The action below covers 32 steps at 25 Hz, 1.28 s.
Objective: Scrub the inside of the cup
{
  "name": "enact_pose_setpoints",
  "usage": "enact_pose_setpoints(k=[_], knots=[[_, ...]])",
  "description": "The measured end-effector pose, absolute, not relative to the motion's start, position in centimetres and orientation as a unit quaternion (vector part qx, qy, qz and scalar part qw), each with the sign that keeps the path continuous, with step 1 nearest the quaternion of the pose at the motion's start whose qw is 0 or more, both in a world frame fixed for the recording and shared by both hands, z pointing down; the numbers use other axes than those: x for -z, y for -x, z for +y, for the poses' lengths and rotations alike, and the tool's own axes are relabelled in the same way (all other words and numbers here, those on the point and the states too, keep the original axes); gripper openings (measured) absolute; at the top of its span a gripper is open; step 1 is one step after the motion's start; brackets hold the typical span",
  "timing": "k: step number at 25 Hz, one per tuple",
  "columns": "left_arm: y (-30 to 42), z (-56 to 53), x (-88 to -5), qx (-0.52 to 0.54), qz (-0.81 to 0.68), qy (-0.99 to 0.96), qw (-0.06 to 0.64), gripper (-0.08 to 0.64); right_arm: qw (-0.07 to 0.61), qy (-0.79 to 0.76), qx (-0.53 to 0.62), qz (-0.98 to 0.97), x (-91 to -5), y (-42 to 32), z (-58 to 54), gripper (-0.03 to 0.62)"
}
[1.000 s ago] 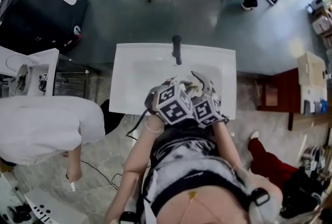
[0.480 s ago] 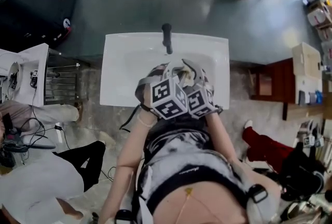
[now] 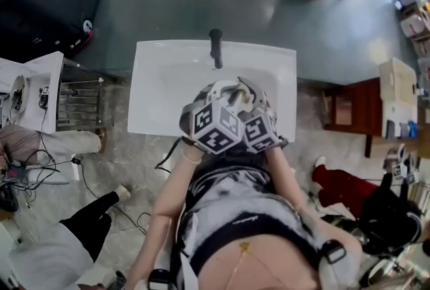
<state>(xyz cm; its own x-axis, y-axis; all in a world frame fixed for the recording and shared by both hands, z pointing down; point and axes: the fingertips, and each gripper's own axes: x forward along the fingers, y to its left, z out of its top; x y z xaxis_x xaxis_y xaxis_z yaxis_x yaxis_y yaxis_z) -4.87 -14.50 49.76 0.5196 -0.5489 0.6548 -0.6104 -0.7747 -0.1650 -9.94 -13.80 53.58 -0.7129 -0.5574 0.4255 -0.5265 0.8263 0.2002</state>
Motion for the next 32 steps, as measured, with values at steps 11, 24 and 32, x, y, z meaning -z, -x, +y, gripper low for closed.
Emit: enact_pose_setpoints(k=[11, 24, 32], knots=[[6.4, -15.3, -47.2, -0.270, -0.375, -0.884, 0.070, 0.041, 0.242, -0.322, 0.019, -0.915, -53.9, 8.6, -15.1, 0.397], [3.6, -14.0, -50.7, -0.381, -0.269, -0.884, 0.042, 0.040, 0.265, -0.312, 0.048, -0.911, -54.1, 8.6, -14.6, 0.397], [2.0, -12.6, -50.5, -0.356, -0.219, -0.905, 0.076, 0.034, 0.260, -0.321, 0.045, -0.910, -54.2, 7.4, -15.1, 0.397]])
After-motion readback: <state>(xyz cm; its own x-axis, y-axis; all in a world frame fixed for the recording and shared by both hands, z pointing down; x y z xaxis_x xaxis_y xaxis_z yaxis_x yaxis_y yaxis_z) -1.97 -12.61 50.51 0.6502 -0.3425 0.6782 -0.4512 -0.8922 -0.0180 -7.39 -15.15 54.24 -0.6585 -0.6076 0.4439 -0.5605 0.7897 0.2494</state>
